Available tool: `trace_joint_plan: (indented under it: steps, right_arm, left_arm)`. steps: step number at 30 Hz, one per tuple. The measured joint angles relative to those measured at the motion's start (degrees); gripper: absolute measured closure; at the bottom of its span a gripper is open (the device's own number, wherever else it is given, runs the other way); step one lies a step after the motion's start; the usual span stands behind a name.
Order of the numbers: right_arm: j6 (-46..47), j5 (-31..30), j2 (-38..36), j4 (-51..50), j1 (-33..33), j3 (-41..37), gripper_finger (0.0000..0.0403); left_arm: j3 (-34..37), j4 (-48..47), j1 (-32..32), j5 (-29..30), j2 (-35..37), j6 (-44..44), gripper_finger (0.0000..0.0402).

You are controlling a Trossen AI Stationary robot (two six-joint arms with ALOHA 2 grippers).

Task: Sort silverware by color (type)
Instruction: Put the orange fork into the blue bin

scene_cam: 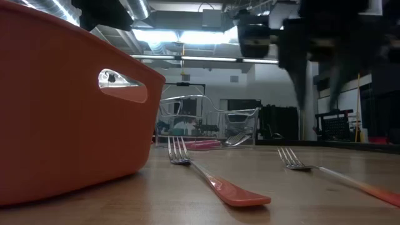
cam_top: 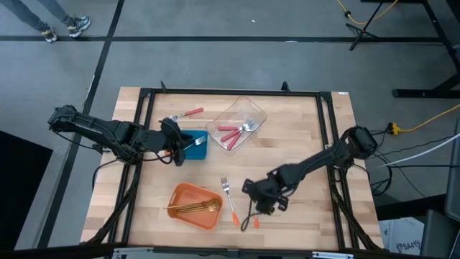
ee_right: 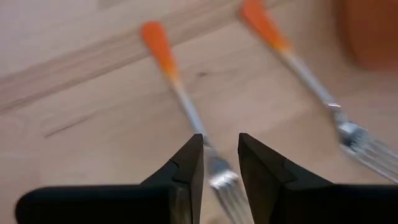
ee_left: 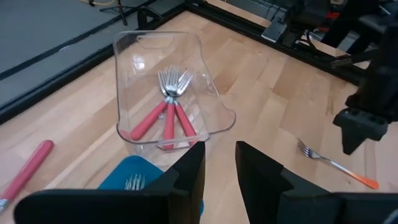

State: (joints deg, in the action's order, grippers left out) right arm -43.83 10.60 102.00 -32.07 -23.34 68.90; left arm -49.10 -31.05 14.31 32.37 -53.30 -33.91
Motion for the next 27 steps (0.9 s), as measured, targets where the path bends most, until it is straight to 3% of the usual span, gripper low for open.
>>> trace_joint_plan:
  steps: [8,27]
  right_arm:
    - [0.05,-5.05,5.19,-0.12,-3.31,-0.02,0.0311]
    - [-3.51,-5.12,6.02,1.35,-3.25,-0.02,0.0311]
  left_arm:
    - [0.0,-0.01,0.02,-0.6,0.0,0.0,0.0319]
    - [0.0,-0.13,0.02,-0.54,0.0,0.0,0.0319]
